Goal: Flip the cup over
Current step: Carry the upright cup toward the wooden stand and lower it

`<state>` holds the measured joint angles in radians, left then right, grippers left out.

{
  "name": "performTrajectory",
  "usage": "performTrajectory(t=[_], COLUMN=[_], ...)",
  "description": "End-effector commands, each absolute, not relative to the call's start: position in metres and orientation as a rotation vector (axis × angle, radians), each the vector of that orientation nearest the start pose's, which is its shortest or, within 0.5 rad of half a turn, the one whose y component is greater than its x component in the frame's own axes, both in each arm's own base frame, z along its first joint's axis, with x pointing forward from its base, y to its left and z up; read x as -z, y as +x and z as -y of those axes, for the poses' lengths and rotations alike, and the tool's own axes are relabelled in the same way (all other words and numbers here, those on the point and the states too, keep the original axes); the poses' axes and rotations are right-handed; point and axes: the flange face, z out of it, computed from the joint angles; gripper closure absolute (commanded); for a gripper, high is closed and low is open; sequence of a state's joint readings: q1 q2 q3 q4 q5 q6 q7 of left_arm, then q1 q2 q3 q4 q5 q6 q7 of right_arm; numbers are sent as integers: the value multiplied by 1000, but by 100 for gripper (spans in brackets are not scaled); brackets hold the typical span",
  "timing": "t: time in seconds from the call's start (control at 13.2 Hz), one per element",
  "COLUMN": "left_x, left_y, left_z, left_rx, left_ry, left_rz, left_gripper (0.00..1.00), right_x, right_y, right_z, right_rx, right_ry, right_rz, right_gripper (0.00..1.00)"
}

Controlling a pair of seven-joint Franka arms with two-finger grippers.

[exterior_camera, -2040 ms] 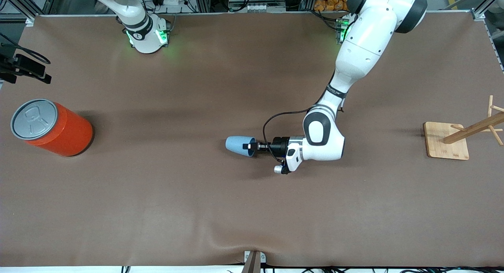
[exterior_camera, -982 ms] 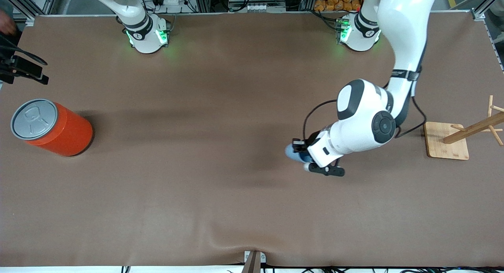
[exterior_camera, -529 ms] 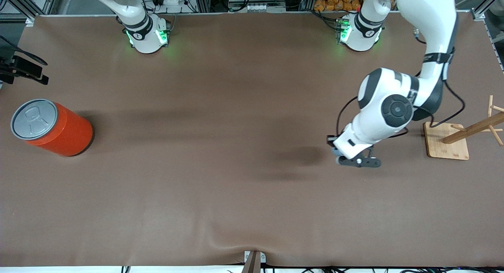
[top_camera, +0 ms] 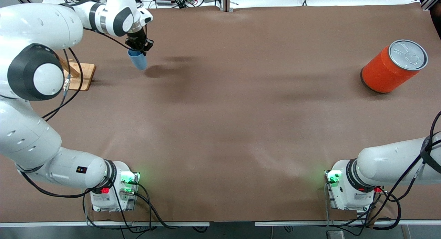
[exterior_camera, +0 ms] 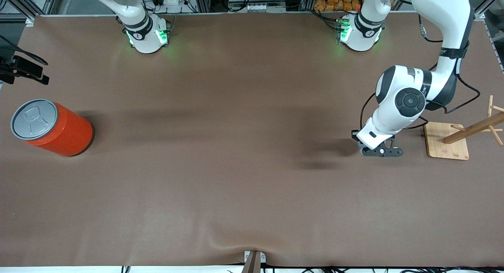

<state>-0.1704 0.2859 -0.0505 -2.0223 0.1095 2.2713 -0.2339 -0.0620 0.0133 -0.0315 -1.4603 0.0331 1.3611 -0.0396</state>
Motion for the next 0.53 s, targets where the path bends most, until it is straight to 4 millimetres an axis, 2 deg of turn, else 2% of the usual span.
performTrajectory(t=[0.0,0.08,0.23,0.3,0.45], left_x=[-296,-294,-290,-286,-270], left_y=[574,574,573,573,575], left_z=[109,107,107,108,105], left_rx=[24,26,17,5,-28], left_ry=[-3058,-3060,-3060,-3060,-3059], left_rz=[-87,-83,-81,-80,-58], left_gripper=[100,100,93,84,77], right_x=[-652,-653,-652,-652,-652], right_y=[534,534,533,534,535], right_z=[47,50,55,54,49], right_rx=[-173,-171,-173,-173,-171], right_ry=[-3090,-3092,-3089,-3089,-3090], right_rz=[-66,-74,-90,-86,-76], right_gripper=[0,0,0,0,0])
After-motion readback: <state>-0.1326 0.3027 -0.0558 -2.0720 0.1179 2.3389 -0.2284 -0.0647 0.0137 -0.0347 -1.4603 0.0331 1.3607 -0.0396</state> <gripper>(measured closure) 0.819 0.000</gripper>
